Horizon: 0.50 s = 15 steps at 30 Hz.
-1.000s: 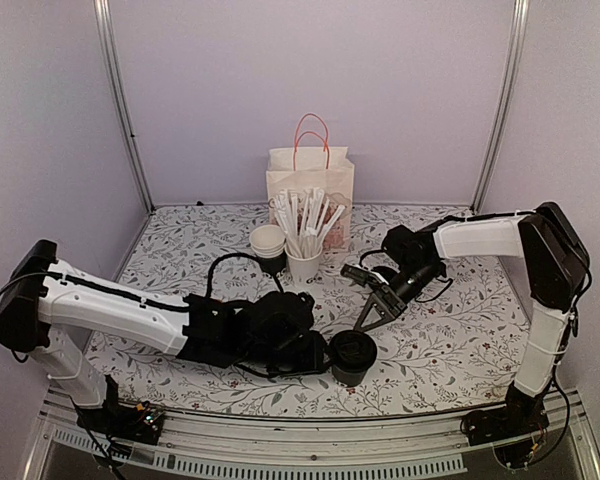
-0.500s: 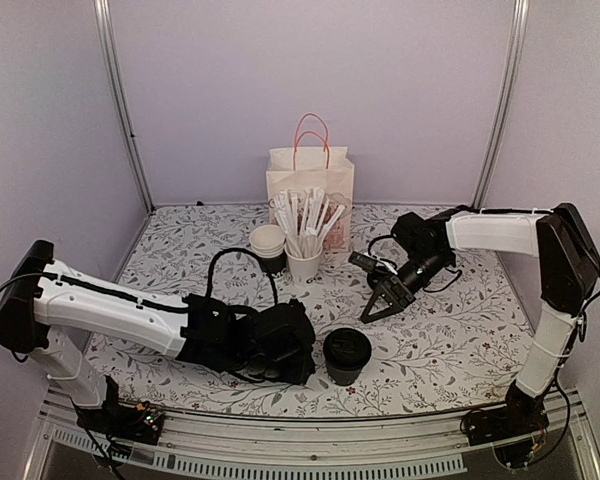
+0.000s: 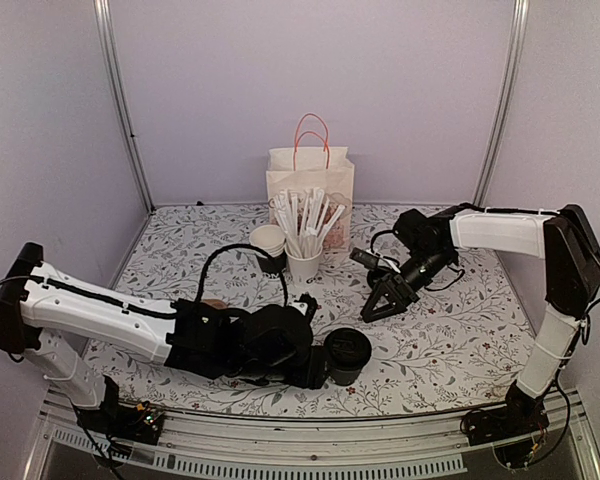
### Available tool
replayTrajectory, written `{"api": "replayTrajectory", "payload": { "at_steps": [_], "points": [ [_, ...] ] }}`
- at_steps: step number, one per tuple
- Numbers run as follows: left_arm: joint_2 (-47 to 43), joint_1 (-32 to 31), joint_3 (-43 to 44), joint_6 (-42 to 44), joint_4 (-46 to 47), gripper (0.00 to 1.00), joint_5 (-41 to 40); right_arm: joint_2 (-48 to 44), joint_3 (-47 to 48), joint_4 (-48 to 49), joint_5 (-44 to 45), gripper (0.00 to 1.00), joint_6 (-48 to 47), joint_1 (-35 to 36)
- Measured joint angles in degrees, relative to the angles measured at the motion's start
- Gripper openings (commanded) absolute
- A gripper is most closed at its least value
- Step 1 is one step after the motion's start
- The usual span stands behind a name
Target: Pack the takeout coffee
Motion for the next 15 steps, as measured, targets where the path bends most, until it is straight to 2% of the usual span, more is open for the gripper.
{"api": "replayTrajectory", "payload": {
  "at_steps": [5, 15],
  "points": [
    [1.09, 0.09, 0.07, 1.07, 4.37, 0.63, 1.4, 0.02, 0.0, 0.04, -0.42, 0.5, -1.68, 0.0],
    [3.26, 3.37, 0.15, 1.79, 6.36, 0.62, 2.03, 0.02, -2.29, -0.66, -2.43, 0.49, -4.63, 1.33]
  ]
}}
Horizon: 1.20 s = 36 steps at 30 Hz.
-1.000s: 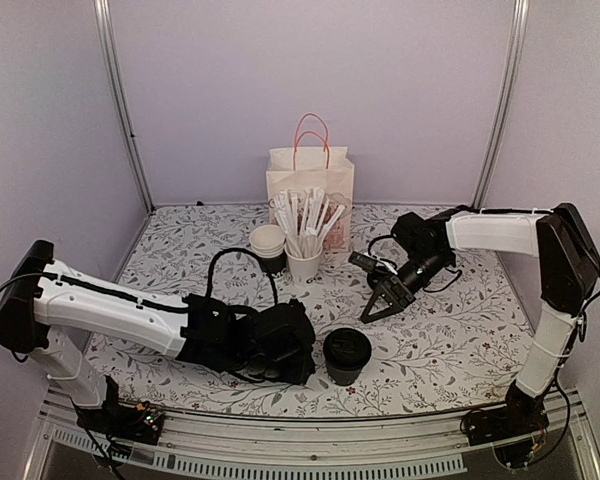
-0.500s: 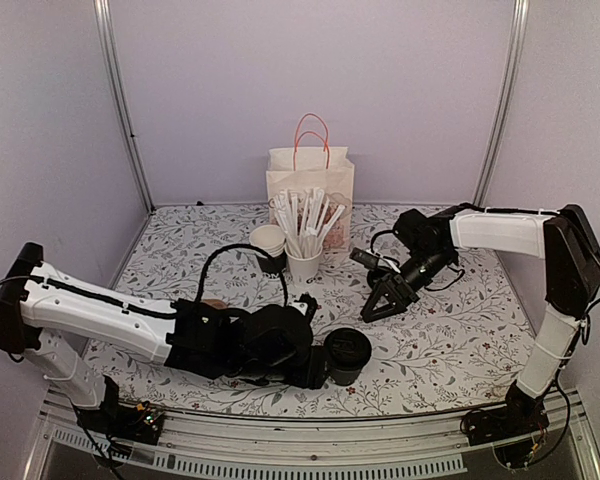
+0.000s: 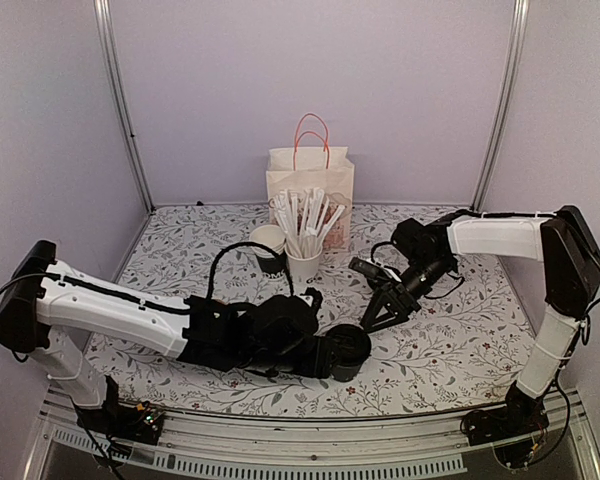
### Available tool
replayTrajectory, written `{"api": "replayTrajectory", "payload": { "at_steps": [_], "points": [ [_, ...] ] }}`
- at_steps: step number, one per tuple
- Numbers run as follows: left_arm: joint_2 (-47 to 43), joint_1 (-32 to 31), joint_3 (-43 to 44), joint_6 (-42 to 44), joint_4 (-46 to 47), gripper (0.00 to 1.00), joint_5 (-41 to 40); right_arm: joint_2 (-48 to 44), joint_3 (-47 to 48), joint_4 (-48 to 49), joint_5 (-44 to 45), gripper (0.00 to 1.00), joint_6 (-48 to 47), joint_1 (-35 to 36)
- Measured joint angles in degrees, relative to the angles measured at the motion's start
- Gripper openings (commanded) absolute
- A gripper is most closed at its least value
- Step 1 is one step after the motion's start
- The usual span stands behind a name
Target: Pack the takeout coffee
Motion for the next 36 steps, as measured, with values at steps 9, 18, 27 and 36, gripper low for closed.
{"api": "replayTrajectory", "payload": {
  "at_steps": [9, 18, 27, 36],
  "points": [
    [-0.98, 2.64, -0.22, 1.53, -1.2, 0.62, 0.28, -2.95, -4.33, -0.92, 0.24, 0.49, -1.55, 0.52],
    [-3.15, 4.33, -1.81, 1.88, -2.23, 0.62, -0.02, -4.42, -5.38, -3.19, 0.15, 0.49, -2.89, 0.61],
    [-6.71, 4.33, -4.96, 1.53, -0.46, 0.62, 0.74, -4.39, -6.97, -4.42, 1.27, 0.49, -4.13, -0.22],
    [-7.48, 4.39, -9.73, -6.12, 4.33, 0.5, 2.93, -4.31, -7.43, -4.22, 3.72, 0.42, -4.17, -3.58]
  ]
}}
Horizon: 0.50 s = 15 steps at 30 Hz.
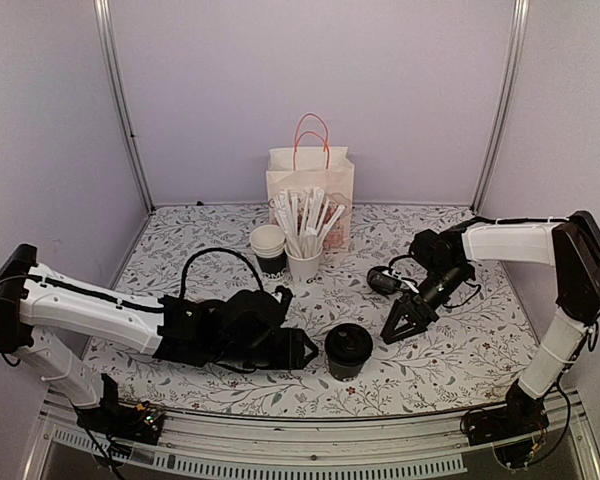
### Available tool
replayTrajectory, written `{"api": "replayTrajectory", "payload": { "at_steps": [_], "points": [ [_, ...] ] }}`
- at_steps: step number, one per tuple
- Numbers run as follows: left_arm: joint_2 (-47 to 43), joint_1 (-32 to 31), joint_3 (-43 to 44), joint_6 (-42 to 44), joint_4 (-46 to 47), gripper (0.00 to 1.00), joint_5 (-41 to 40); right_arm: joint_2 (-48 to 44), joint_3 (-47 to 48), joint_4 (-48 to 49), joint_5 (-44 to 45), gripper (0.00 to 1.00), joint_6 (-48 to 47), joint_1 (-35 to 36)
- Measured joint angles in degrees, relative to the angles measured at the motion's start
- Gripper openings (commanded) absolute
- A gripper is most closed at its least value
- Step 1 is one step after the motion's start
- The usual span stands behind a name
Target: Pack the takeout coffee
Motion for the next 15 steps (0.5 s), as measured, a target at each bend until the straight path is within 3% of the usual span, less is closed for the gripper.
{"api": "replayTrajectory", "payload": {
  "at_steps": [5, 15],
  "points": [
    [0.13, 0.55, -4.13, -3.58, 6.78, 0.44, 3.19, 1.22, 1.22, 2.47, 0.52, 0.38, 3.37, -0.11],
    [0.33, 1.42, -4.39, -4.85, 14.56, 0.4, 6.58, 5.51, 4.11, 4.85, -0.31, 0.37, 7.58, -0.11]
  ]
}}
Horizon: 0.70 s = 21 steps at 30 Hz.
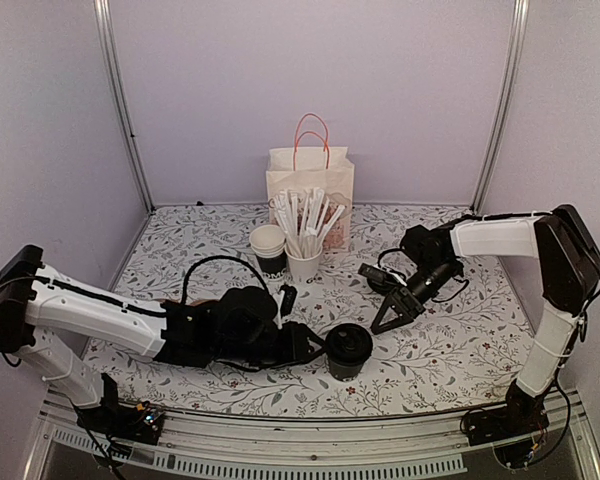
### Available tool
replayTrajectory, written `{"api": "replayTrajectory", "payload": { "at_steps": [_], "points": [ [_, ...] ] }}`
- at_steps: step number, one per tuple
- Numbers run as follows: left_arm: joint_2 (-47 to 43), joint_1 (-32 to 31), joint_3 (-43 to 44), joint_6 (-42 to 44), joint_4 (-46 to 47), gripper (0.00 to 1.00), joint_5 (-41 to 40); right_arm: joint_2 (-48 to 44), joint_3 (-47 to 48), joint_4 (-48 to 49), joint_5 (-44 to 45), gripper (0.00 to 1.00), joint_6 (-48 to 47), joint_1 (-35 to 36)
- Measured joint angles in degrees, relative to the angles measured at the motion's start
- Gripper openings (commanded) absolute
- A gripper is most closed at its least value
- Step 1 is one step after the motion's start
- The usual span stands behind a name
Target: Pack the takeout coffee
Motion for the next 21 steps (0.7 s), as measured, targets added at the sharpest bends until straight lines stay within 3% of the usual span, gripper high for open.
{"api": "replayTrajectory", "payload": {
  "at_steps": [21],
  "points": [
    [5.35, 2.19, 0.9, 0.13, 4.2, 0.35, 5.79, 3.19, 0.66, -0.61, -5.73, 0.38, -0.07, -0.33]
  ]
}}
